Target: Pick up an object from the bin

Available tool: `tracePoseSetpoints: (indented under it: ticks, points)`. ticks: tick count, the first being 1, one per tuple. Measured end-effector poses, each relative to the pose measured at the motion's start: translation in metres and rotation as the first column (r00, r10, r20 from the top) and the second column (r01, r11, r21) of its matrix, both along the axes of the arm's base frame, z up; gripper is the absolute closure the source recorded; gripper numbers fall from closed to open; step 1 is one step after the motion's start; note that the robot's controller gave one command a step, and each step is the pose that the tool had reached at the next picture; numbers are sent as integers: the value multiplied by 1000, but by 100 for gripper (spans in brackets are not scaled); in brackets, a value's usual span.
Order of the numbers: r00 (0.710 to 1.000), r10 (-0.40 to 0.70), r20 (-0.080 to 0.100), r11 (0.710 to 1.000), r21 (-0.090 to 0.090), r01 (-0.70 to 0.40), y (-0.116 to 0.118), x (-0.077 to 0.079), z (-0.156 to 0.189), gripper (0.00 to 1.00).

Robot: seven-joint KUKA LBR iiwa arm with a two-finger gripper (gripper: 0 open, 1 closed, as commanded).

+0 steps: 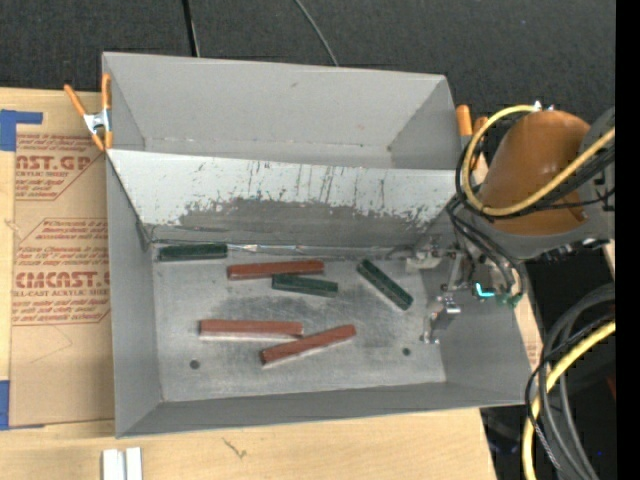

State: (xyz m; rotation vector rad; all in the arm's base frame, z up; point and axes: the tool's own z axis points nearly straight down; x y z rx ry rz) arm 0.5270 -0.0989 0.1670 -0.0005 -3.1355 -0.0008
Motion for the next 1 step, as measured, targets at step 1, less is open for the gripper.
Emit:
tracePoseSetpoints:
  ticks: [1]
  points:
    - [1000, 1, 7, 1000, -1, -1, 0, 2, 4, 0]
